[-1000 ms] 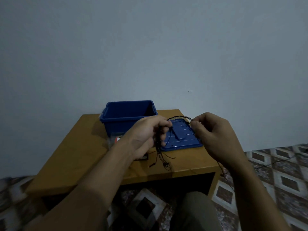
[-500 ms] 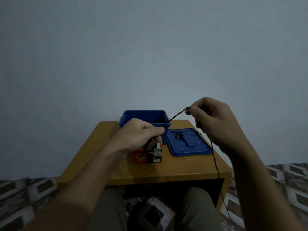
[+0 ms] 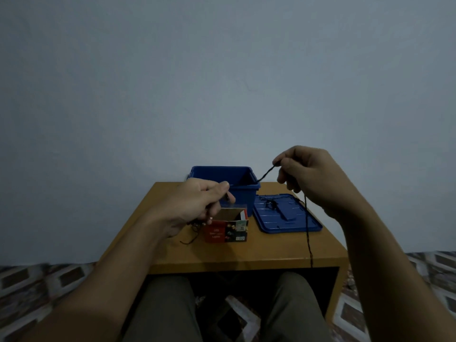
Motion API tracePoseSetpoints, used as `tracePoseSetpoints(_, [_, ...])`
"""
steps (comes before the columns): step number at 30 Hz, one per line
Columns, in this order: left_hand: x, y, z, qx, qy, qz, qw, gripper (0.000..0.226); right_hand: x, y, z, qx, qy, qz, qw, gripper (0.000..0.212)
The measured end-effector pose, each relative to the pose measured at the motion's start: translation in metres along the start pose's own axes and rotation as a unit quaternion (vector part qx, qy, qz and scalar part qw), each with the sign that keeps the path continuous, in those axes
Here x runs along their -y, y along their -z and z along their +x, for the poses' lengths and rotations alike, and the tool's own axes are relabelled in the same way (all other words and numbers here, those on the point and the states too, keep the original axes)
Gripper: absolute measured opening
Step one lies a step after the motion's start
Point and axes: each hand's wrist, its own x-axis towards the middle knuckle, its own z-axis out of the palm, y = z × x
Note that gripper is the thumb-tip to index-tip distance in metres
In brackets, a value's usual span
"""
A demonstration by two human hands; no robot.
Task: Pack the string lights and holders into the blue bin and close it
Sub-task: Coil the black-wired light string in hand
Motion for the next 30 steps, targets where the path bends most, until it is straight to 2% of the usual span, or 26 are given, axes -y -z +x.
tracePoseSetpoints(5, [-0.004,0.001,0.002,0.0,-0.01,-0.146,0.989,0.034,-0.004,-0.002,0.0,0.092,-0.032,0.003,0.995,0.022])
tracePoseSetpoints(7, [-0.006,0.001,0.003,0.017,-0.014,-0.19,0.982,0.029,-0.005,-0.006,-0.002,0.142,-0.026,-0.019,0.989,0.03])
tracePoseSetpoints(10, [-0.008,0.001,0.005,0.045,-0.023,-0.229,0.972,0.029,-0.002,-0.011,-0.005,0.168,0.0,-0.042,0.985,0.027])
tracePoseSetpoints(16, [-0.006,0.002,0.008,0.073,-0.006,-0.241,0.968,0.034,0.0,-0.022,0.0,0.141,0.018,-0.007,0.99,0.024])
tracePoseSetpoints(20, [-0.005,0.002,0.008,0.127,0.023,-0.27,0.954,0.036,0.002,-0.03,0.009,0.071,0.045,0.035,0.996,0.02])
tracePoseSetpoints(26, [-0.007,-0.003,0.013,0.174,0.067,-0.201,0.962,0.051,0.003,-0.042,0.018,0.011,0.064,0.064,0.996,0.02])
tracePoseSetpoints(30, [-0.004,-0.007,0.02,0.158,0.055,-0.286,0.944,0.028,-0.003,-0.045,0.022,-0.013,0.049,0.076,0.996,0.021])
